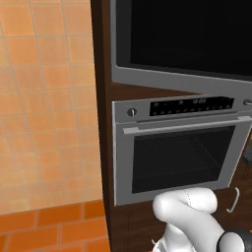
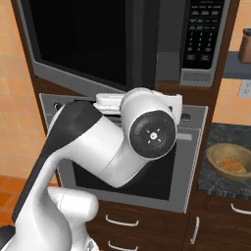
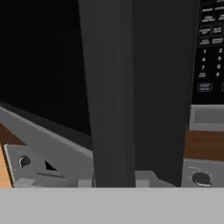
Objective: Open the microwave, place the bowl with waffle inside the microwave, then close the microwave door and turn it on.
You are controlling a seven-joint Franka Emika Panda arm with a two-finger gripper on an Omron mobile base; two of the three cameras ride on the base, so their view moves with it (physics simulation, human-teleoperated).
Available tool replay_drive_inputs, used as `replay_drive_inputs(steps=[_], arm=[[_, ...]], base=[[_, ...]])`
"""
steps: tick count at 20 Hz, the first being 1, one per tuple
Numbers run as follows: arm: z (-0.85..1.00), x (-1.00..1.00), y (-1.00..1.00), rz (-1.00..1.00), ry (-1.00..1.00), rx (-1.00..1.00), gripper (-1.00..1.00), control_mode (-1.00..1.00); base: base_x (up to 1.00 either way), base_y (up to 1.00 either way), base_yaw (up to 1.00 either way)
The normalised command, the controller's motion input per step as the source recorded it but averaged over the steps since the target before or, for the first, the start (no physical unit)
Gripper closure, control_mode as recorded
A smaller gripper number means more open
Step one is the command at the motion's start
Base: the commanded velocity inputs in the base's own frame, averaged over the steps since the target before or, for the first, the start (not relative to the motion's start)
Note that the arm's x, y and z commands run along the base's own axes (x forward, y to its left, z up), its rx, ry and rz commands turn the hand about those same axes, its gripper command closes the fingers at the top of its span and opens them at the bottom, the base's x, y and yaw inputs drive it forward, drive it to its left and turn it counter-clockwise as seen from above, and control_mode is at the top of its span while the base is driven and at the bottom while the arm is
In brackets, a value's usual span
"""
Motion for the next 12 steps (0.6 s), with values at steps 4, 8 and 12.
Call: replay_drive_inputs(steps=[4, 8, 12], arm=[[0.22, -0.8, 0.42, 0.07, -0.05, -0.16, -1.0, -1.0], [0.39, -0.4, -0.04, 0.0, -0.08, -0.06, -1.0, -1.0], [0.47, -0.48, -0.43, 0.0, -0.16, 0.0, -1.0, -1.0]], base=[[0.0, 0.0, 0.0], [0.0, 0.0, 0.0], [0.0, 0.0, 0.0]])
